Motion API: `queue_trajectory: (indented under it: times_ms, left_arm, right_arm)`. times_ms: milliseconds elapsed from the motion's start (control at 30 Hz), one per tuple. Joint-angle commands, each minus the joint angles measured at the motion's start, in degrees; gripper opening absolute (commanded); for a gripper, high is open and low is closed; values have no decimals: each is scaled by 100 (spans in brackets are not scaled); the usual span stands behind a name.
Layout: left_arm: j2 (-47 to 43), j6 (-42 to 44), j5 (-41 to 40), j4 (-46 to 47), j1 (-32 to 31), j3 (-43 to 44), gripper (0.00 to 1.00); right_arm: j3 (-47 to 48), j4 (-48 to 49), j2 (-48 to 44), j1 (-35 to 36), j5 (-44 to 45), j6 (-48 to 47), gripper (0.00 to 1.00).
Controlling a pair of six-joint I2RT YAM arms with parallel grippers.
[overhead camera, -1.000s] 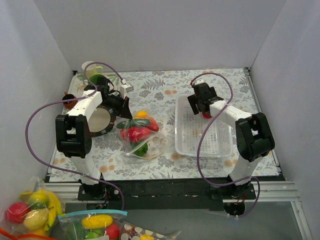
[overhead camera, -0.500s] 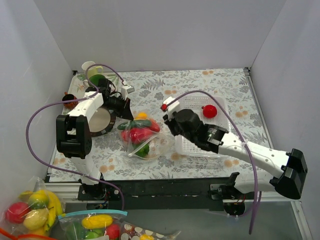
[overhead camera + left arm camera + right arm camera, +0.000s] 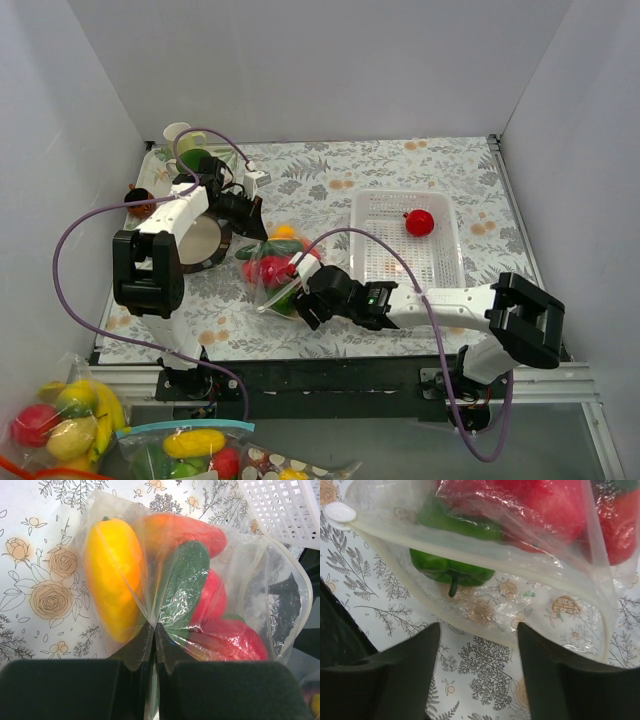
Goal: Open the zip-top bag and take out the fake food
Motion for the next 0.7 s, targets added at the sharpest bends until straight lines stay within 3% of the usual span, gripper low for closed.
queue_trajectory:
  times_ms: [0, 67, 167, 367, 467, 667]
  left_arm:
    - [-395, -12, -87, 22, -26, 19, 0]
    - [-413, -4, -87, 5, -26, 1, 0]
    - [-465, 40, -78, -4, -26, -25, 0]
    - [-536, 84, -131, -31, -26, -96, 0]
    - [-571, -21, -219, 31, -35, -148, 0]
    - [-773, -688, -543, 460, -140, -464, 0]
  right_arm:
    - [290, 756, 433, -8, 242, 230, 79]
    - [387, 862, 679, -25, 506, 457, 90]
    - [580, 1020, 1048, -26, 516, 538, 96]
    - [634, 1705, 1367, -26, 166, 600, 98]
    - [308, 2566, 1340, -25, -107, 582, 98]
    - [686, 2391, 1692, -8, -257, 494, 98]
